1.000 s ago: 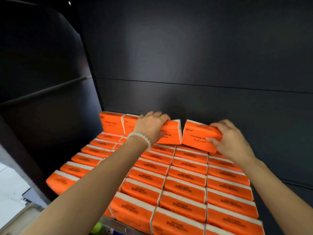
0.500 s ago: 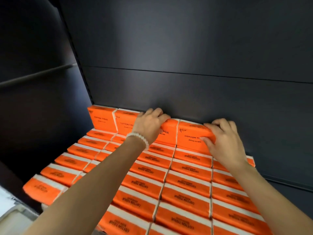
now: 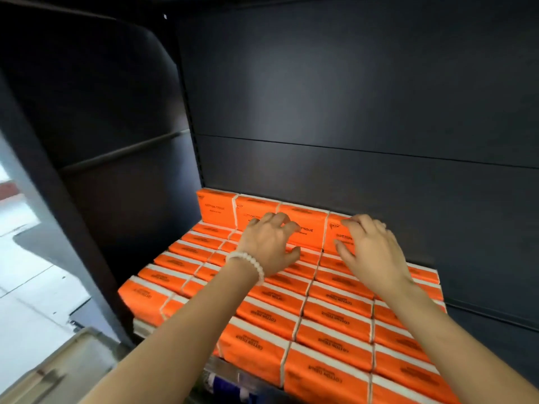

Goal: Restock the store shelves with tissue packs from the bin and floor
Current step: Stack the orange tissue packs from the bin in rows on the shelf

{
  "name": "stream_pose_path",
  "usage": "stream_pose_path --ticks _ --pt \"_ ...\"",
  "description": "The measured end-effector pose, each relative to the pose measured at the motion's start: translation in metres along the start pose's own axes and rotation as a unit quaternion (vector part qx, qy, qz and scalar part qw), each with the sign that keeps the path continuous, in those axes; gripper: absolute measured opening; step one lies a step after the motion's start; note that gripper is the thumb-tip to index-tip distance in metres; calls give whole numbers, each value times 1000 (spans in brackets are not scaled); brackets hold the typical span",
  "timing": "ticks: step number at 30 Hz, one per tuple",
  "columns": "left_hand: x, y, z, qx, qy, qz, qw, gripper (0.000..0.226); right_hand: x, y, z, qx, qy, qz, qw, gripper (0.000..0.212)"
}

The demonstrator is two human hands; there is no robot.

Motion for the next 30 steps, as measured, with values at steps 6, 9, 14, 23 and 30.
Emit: stream_pose_path --ticks 6,9,14,23,30 --pt "-45 98 16 -61 38 -82 994 47 -18 35 88 -83 -77 29 993 47" --pt "-62 170 35 -102 8 -82 991 44 -20 67 134 -121 -114 38 985 45" --pt "-69 292 70 -193 -11 -46 980 45 -15 125 204 -164 -180 75 967 43" --pt "-37 487 91 -430 -22 -6 902 33 46 229 281 -174 -241 218 930 39" --pt "-15 526 102 -496 13 28 868 35 87 269 300 -205 -226 368 878 48"
Point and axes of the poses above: each hand's wrist, its own y-axis away from the middle knuckle, its own x-axis out of the palm, z = x × y, the point moved 2 cm from there along -y, towards the middle knuckle, and after that the axes turned 14 degrees about -z, right-handed, at the moved point
